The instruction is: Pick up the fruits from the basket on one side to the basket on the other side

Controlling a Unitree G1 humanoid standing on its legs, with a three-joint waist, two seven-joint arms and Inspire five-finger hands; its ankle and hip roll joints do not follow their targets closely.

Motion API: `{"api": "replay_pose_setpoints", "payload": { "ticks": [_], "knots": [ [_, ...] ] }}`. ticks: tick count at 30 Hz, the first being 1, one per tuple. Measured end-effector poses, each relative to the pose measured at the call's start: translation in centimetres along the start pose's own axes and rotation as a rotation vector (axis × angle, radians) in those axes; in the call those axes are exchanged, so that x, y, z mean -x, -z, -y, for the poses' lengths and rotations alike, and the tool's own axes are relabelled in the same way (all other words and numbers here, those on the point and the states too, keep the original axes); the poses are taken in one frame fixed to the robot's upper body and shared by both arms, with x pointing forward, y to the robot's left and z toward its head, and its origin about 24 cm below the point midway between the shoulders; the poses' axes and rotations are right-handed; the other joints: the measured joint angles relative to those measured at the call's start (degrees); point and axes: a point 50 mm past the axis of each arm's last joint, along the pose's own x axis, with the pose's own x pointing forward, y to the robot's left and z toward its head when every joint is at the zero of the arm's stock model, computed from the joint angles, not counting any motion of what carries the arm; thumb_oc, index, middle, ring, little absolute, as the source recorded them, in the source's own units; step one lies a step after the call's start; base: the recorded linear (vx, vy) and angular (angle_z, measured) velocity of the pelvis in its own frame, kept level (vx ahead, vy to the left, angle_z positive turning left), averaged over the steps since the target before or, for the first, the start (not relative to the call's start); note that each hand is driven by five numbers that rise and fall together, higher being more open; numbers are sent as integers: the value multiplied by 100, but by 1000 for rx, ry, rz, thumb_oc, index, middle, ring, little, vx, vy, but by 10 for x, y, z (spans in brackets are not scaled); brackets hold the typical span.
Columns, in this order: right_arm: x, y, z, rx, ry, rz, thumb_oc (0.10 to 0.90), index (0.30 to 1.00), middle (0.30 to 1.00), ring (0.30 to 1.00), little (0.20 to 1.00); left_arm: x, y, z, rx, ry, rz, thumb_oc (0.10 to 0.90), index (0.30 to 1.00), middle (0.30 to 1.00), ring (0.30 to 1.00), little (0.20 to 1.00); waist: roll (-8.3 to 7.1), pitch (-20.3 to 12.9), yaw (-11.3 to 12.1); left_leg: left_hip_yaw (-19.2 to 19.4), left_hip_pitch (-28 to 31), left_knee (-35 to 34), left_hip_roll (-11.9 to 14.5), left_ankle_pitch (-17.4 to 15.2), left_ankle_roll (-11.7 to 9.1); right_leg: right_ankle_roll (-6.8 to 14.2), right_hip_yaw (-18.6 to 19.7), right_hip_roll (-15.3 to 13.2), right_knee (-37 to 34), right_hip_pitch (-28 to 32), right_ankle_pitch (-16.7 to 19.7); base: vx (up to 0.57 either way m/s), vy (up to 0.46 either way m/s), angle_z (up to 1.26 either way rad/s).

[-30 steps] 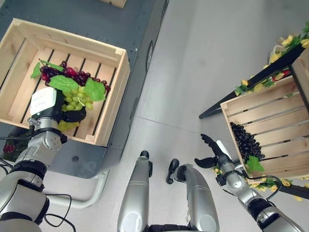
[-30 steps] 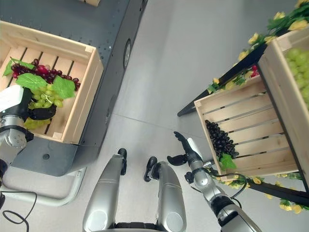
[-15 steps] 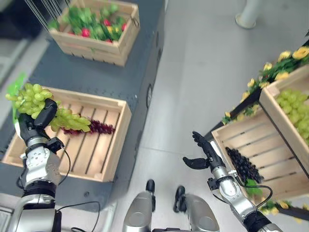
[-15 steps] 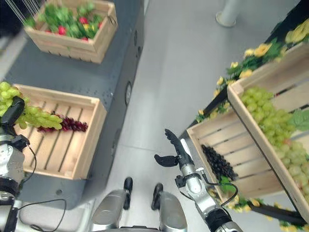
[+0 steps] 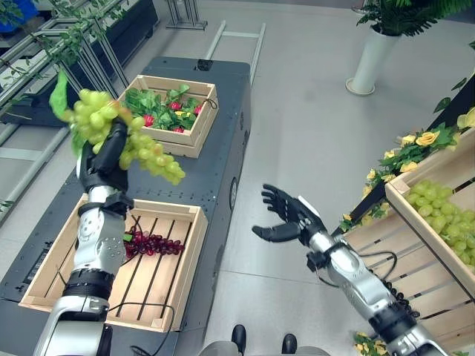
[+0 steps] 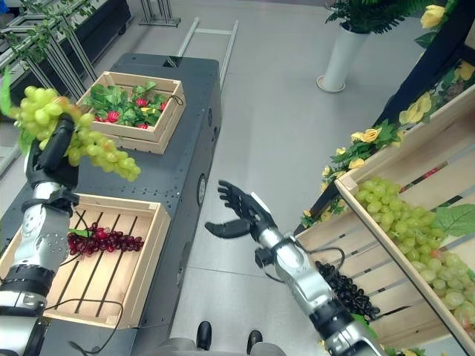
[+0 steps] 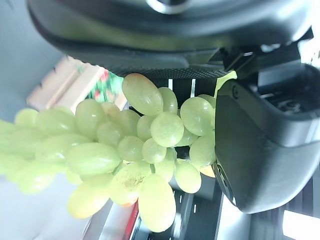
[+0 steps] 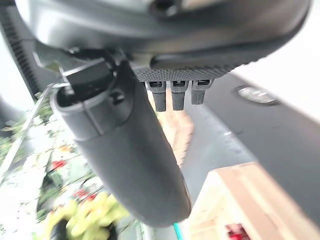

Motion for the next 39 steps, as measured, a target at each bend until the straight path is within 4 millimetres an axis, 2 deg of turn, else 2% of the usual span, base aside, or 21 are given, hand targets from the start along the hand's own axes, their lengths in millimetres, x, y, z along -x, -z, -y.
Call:
{"api": "replay_pose_setpoints", "payload": {
  "ticks": [2, 6, 10, 14, 21, 29, 39],
  "knots": [
    [-19, -27, -4, -22, -48, 60, 800, 900, 900, 900, 900, -6, 2, 23, -31, 95, -1, 400, 300, 300, 300, 300, -2, -1, -3, -4, 4, 0, -10, 7, 5, 20, 4, -6, -1, -1, 13, 16, -50, -1],
    [-39, -63, -16, -71, -129, 137, 800, 900, 900, 900, 900, -5, 1, 59, -65, 268, 15, 400, 300, 300, 300, 300, -3, -2, 12, 7, 15, 0, -8, 16, -1, 25, 12, -6, 0, 3, 17, 36, -40, -1],
    [-48, -82, -25, -121, -177, 167, 800, 900, 900, 900, 900, -5, -2, 87, -114, 417, 22, 400, 300, 300, 300, 300, -3, -4, 22, 12, 22, 0, -9, 17, -2, 26, 20, -6, 1, 10, 21, 0, 0, 0],
    [-52, -83, -23, -166, -168, 141, 800, 900, 900, 900, 900, -10, -6, 99, -120, 463, 21, 400, 300, 300, 300, 300, -4, -4, 17, 14, 41, 0, -10, 19, -1, 28, 20, -6, 1, 32, 25, 17, -8, 0],
    [-58, -77, -22, -319, -166, 91, 800, 900, 900, 900, 900, -8, 2, 126, -91, 575, -13, 400, 300, 300, 300, 300, -7, -6, 23, 4, 121, -12, -11, 25, 2, 28, 14, -8, 0, 116, 25, 0, 0, 0],
    [-60, -73, -22, -405, -142, 70, 800, 900, 900, 900, 900, -4, 7, 137, -75, 614, -40, 400, 300, 300, 300, 300, -9, -18, 25, 4, 119, -13, -8, 35, -5, 29, 12, -6, 1, 116, 25, 0, 0, 0],
    [-60, -73, -22, -413, -112, 64, 800, 900, 900, 900, 900, -1, 13, 140, -101, 655, -74, 400, 300, 300, 300, 300, -13, -32, 23, 6, 121, -13, -8, 35, -5, 29, 14, -7, 0, 116, 25, 0, 0, 0]
  ]
}}
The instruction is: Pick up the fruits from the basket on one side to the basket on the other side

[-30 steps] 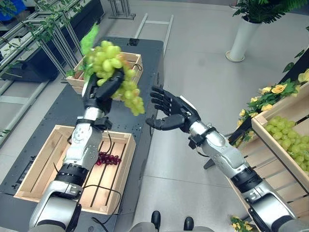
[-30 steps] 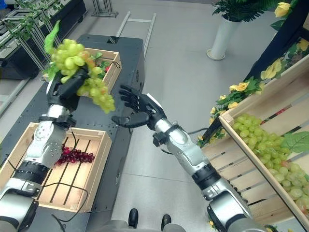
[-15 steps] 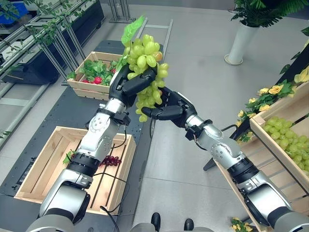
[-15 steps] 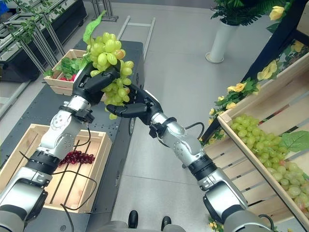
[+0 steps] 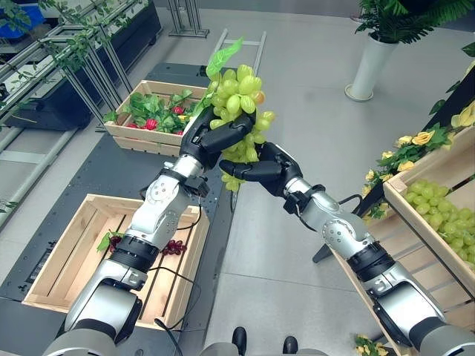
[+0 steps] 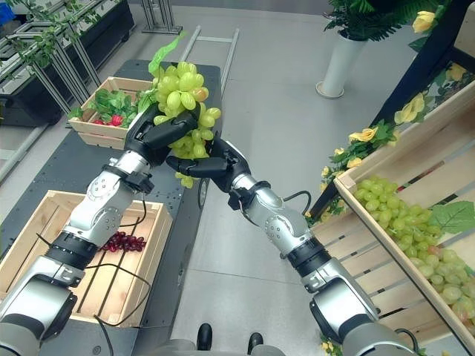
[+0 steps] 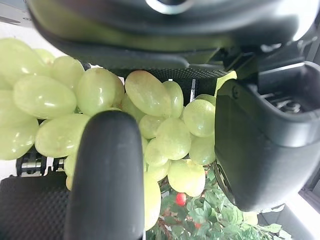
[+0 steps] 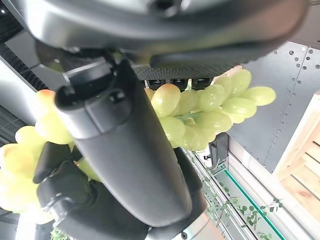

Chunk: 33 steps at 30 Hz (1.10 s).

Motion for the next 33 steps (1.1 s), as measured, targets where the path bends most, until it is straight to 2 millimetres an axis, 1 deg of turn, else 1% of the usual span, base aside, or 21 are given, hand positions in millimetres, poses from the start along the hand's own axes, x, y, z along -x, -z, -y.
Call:
{"api": "replay_pose_setpoints", "payload": {
  "ticks": [4, 5, 6, 8, 12, 15, 18, 19, 20, 21, 22, 33],
  "knots": [
    [-1, 1, 1, -5, 12, 1, 800, 900, 900, 900, 900, -1, 0, 1, 2, 16, -8, 400, 300, 300, 300, 300, 0, 0, 1, 1, 1, 0, 1, 0, 0, 0, 0, 0, 0, 3, 0, 0, 0, 0],
    [-1, 2, 1, -8, 17, 1, 510, 465, 465, 465, 465, -2, 0, 2, 3, 18, -16, 400, 300, 300, 300, 300, 0, -1, 5, 1, 2, 0, 1, 0, 0, 0, -1, 0, 0, 4, 0, 0, 0, 0],
    [-1, 2, 2, -13, 20, 1, 400, 300, 300, 300, 300, -3, 0, 2, 3, 19, -20, 400, 300, 300, 300, 300, 0, -1, 9, 1, 2, 0, 1, 0, 0, 0, -1, 0, 0, 4, 0, 0, 0, 0],
    [-2, 2, 2, -44, 34, 10, 400, 300, 300, 300, 300, -4, -2, 3, 2, 23, -20, 400, 300, 300, 300, 300, 0, -1, 12, 0, 2, 0, 1, 1, 0, 0, -1, 0, 0, 4, 0, 0, 0, 0],
    [-2, 1, 3, -51, 67, 26, 400, 300, 300, 300, 300, -8, -7, 6, 2, 38, -2, 400, 300, 300, 300, 300, 0, -1, 14, 0, 2, 0, 0, 1, 0, 0, -2, 0, 0, 5, 0, 0, 0, 0],
    [-2, 1, 9, -63, 119, 53, 400, 300, 300, 300, 300, -11, -7, 15, 56, 70, 19, 400, 300, 300, 300, 300, 1, -2, 30, -2, 1, 0, -1, 1, 0, 0, -3, -1, 0, 5, 0, 0, 0, 0],
    [-2, 0, 11, -70, 132, 65, 400, 300, 300, 300, 300, -13, -8, 20, 76, 75, 32, 400, 300, 300, 300, 300, 3, -3, 7, 1, 4, 0, -2, 1, 0, 0, 2, -1, 0, 5, 0, 0, 0, 0],
    [-2, 0, 11, -70, 133, 65, 400, 300, 300, 300, 300, -13, -8, 20, 76, 76, 33, 444, 366, 366, 366, 366, 4, -3, -5, 3, 4, 0, -1, 1, 0, 0, 3, 0, 0, 5, 0, 0, 0, 0],
    [-2, -1, 12, -70, 136, 67, 400, 300, 300, 300, 300, -13, -8, 20, 76, 79, 34, 769, 853, 853, 853, 853, 4, -4, -21, 5, 5, 0, 1, 1, 0, 0, 3, 2, 0, 5, 0, 0, 0, 0],
    [-2, -2, 13, -69, 138, 69, 400, 300, 300, 300, 300, -13, -9, 21, 75, 84, 35, 769, 853, 853, 853, 853, 5, -4, -27, 4, 5, 0, 2, 1, -1, 0, 3, 2, 0, 5, 0, 0, 0, 0],
    [-2, -2, 13, -68, 138, 69, 400, 300, 300, 300, 300, -13, -9, 21, 75, 84, 35, 800, 900, 900, 900, 900, 5, -4, -32, 5, 6, 0, 3, 1, -1, 0, 4, 3, 0, 5, 0, 0, 0, 0],
    [1, -3, 18, -63, 165, 78, 400, 300, 300, 300, 300, -13, -8, 25, 75, 92, 32, 800, 900, 900, 900, 900, 11, -7, -66, 29, 16, -2, 1, 1, -1, 1, 37, 4, 0, -3, 0, 0, 1, 0]
  ]
}}
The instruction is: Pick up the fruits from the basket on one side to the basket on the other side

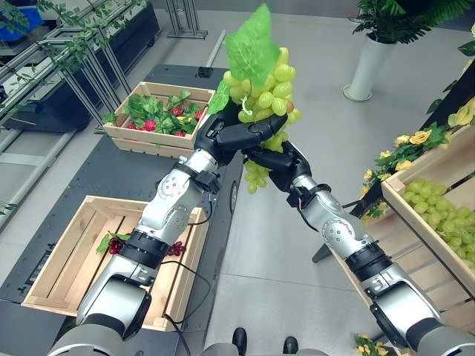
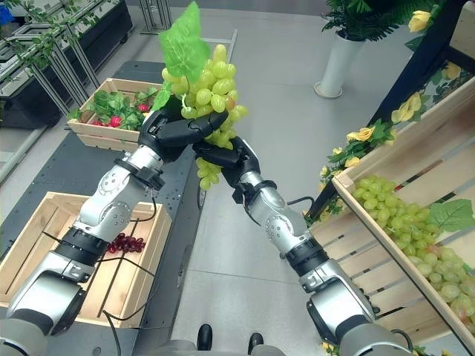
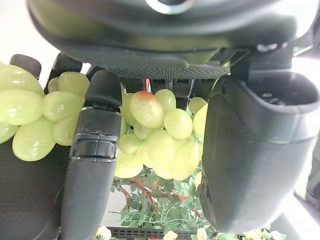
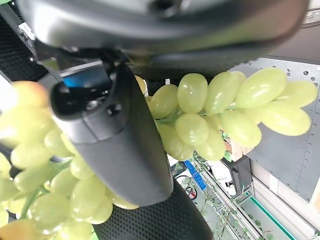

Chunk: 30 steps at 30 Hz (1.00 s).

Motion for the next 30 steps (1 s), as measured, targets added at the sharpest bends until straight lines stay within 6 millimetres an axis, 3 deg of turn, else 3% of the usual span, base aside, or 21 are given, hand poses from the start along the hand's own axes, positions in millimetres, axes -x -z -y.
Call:
{"api": "replay_pose_setpoints", "payload": {
  "ticks": [5, 11, 14, 17, 21, 30],
  "knots": [
    [2, -3, 6, 128, 59, 24, 400, 300, 300, 300, 300, -1, 4, 6, -78, 15, -6, 800, 900, 900, 900, 900, 5, -2, -14, 54, 25, -10, -1, 0, 0, 10, 118, 1, 0, -3, 6, 10, 8, -6],
    [20, -4, 18, 298, 66, 41, 400, 300, 300, 300, 300, 9, 16, -15, -169, -168, 12, 800, 900, 900, 900, 900, 87, -51, -119, 159, 70, -31, 4, -1, 0, 24, 288, 14, 0, -27, 31, 9, 12, -12],
    [26, -16, 24, 373, 55, 68, 400, 300, 300, 300, 300, 30, 31, -43, -163, -377, -30, 800, 900, 900, 900, 900, 105, -62, -274, 207, 72, -32, 23, -1, 0, 13, 339, 32, 0, -50, 62, 2, 18, -13],
    [34, -34, 39, 424, 94, 107, 400, 300, 300, 300, 300, 66, 44, -80, -110, -711, -49, 800, 900, 900, 900, 900, 97, -66, -333, 319, 71, -33, 66, -2, 0, -8, 445, 68, 0, -107, 121, 4, 17, -19],
    [42, -49, 58, 529, 151, 94, 400, 300, 300, 300, 300, 102, 53, -101, -78, -959, -48, 800, 900, 900, 900, 900, 27, -107, -394, 345, 79, -34, 92, 2, -5, -27, 532, 105, 0, -122, 160, 5, 19, -8],
    [40, -42, 54, 574, 84, 42, 400, 300, 300, 300, 300, 106, 69, -89, -18, -996, -41, 800, 900, 900, 900, 900, -270, -289, -392, 477, 88, -34, 93, 3, -6, -8, 708, 109, -1, -195, 233, -4, 16, -11]
  ]
}}
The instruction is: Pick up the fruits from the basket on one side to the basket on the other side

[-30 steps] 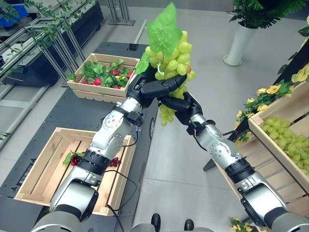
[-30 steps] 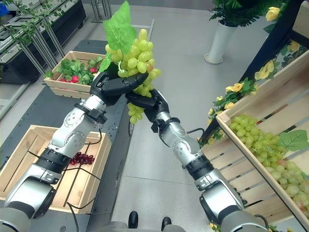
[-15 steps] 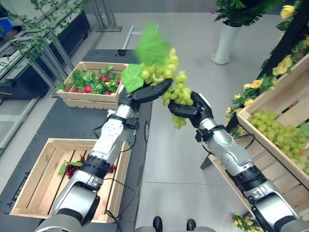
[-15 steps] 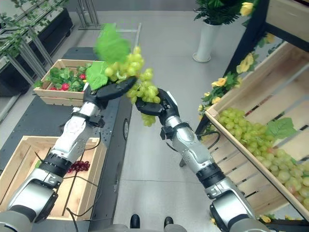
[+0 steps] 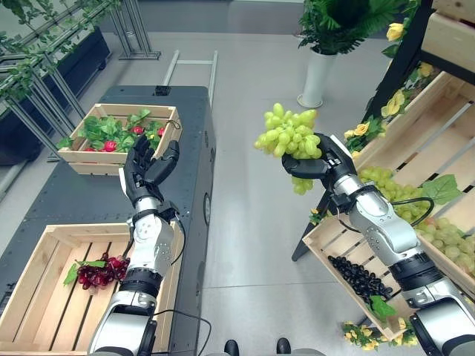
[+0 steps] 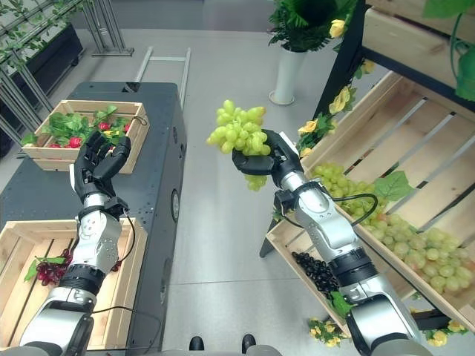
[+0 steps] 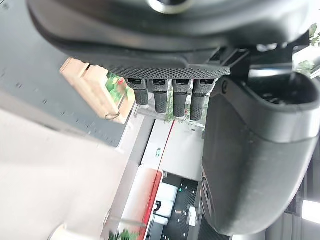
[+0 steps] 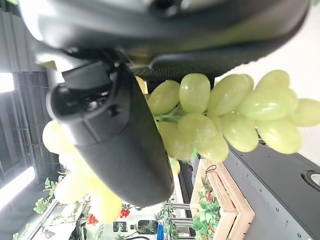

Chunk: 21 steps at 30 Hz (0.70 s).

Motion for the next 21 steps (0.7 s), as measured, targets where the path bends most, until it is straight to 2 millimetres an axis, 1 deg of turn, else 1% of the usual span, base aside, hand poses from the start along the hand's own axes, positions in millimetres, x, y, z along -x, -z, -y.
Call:
{"api": "replay_pose_setpoints", "payload": {
  "ticks": [2, 4, 7, 8, 9, 11, 12, 15, 17, 18, 20, 21],
  "knots": [
    [0, -1, -1, 32, -9, 3, 400, 300, 300, 300, 300, 4, 7, 7, -2, 26, -21, 800, 900, 900, 900, 900, -43, -27, -9, 8, 1, 0, -3, 0, 1, 4, 22, 0, 0, -5, 9, -7, 23, -5],
    [0, -4, -3, 39, -24, 16, 400, 300, 300, 300, 300, 8, 12, 9, 2, 37, -38, 800, 900, 900, 900, 900, -47, -30, -13, 24, 4, 0, -3, 0, 1, 5, 38, 0, 0, -9, 15, 1, 18, -6],
    [2, -13, -9, 65, -74, 53, 400, 300, 300, 300, 300, 22, 30, 11, 10, 63, -91, 800, 900, 900, 900, 900, -47, -31, -30, 43, 12, 0, 0, 0, 1, 4, 48, 3, 0, -13, 20, 8, 24, -6],
    [4, -20, -14, 70, -114, 79, 400, 300, 300, 300, 300, 32, 41, 9, 13, 80, -131, 800, 900, 900, 900, 900, -51, -33, -52, 60, 12, -1, 1, 0, 1, 3, 60, 5, 0, -22, 21, 7, 15, -6],
    [5, -24, -16, 73, -133, 92, 400, 300, 300, 300, 300, 36, 46, 9, 12, 86, -149, 800, 900, 900, 900, 900, -51, -33, -64, 64, 13, -1, 1, 0, 0, 3, 63, 5, 0, -23, 21, 7, 20, -5],
    [8, -35, -27, 40, -220, 135, 400, 300, 300, 300, 300, 52, 63, 4, 9, 106, -212, 800, 900, 900, 900, 900, -58, -37, -164, 88, 12, -1, 2, -1, 0, 2, 128, 11, 1, -32, 22, 3, 13, -5],
    [12, -42, -33, 19, -272, 159, 400, 300, 300, 300, 300, 60, 70, 2, 6, 116, -241, 800, 900, 900, 900, 900, -59, -38, -169, 137, 10, -2, 5, -2, -1, 4, 171, 12, 1, -52, 29, 4, 27, -13],
    [21, -54, -44, -32, -374, 208, 400, 300, 300, 300, 300, 71, 82, 0, -18, 142, -291, 800, 900, 900, 900, 900, -72, -46, -208, 181, 7, -3, 9, -2, -1, 3, 205, 18, 1, -78, 53, 4, 23, -10],
    [29, -57, -50, -73, -416, 226, 400, 300, 300, 300, 300, 76, 86, -3, -34, 159, -303, 800, 900, 900, 900, 900, -97, -63, -228, 242, 4, -4, 20, -3, -1, 1, 240, 28, 1, -94, 73, 4, 18, -12],
    [33, -58, -53, -100, -439, 228, 400, 300, 300, 300, 300, 79, 88, -5, -40, 163, -314, 800, 900, 900, 900, 900, -116, -76, -247, 315, 5, -4, 26, -4, -3, 5, 322, 42, 1, -117, 92, 8, 26, -19],
    [42, -56, -51, -165, -441, 222, 400, 300, 300, 300, 300, 85, 94, -9, -63, 187, -344, 800, 900, 900, 900, 900, -149, -97, -305, 378, 6, -5, 30, -4, -1, 13, 368, 42, 1, -134, 117, 8, 20, -16],
    [43, -55, -49, -189, -437, 218, 400, 300, 300, 300, 300, 87, 97, -11, -67, 191, -354, 800, 900, 900, 900, 900, -159, -104, -323, 409, 9, -5, 30, -5, 0, 16, 378, 42, 1, -140, 124, 10, 20, -27]
  ]
}}
